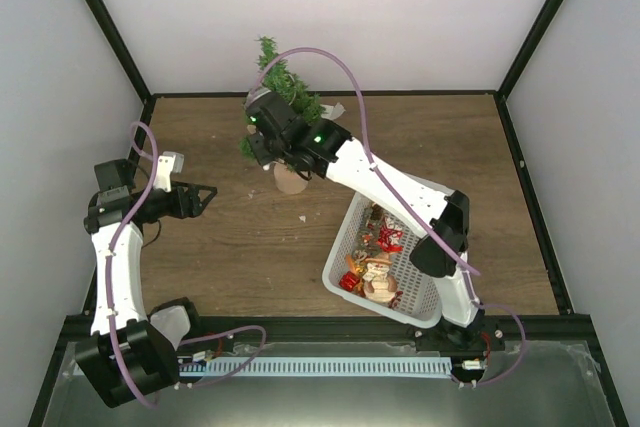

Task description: Decorate the small christmas tree

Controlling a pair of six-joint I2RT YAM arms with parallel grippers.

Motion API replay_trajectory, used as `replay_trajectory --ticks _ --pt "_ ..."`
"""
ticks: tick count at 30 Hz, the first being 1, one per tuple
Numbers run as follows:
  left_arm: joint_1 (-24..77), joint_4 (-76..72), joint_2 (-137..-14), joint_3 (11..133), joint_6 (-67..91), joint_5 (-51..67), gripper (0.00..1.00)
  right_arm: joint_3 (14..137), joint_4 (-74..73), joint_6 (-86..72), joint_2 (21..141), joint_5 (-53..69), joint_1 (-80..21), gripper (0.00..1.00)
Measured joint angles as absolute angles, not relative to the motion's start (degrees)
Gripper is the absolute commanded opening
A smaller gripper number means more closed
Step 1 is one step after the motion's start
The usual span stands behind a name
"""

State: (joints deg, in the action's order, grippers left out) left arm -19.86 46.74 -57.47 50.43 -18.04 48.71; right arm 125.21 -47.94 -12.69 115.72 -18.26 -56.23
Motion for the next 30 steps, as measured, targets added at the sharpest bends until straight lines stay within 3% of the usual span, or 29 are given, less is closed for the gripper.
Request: replay_trajectory --ticks 19,27,30 --pt "-19.9 46.8 -57.1 50.4 -18.0 49.2 0.79 126.2 -47.3 -12.7 119.4 -20.3 -56.2 0.01" --pt "-19.9 46.8 -57.1 50.4 -18.0 49.4 0.79 126.2 -47.6 -13.2 119.6 -20.9 -56.2 0.10" --pt "-19.9 46.8 -57.1 50.4 -18.1 49.4 0.79 126.2 -47.6 -13.7 119.6 -20.9 -56.2 0.17"
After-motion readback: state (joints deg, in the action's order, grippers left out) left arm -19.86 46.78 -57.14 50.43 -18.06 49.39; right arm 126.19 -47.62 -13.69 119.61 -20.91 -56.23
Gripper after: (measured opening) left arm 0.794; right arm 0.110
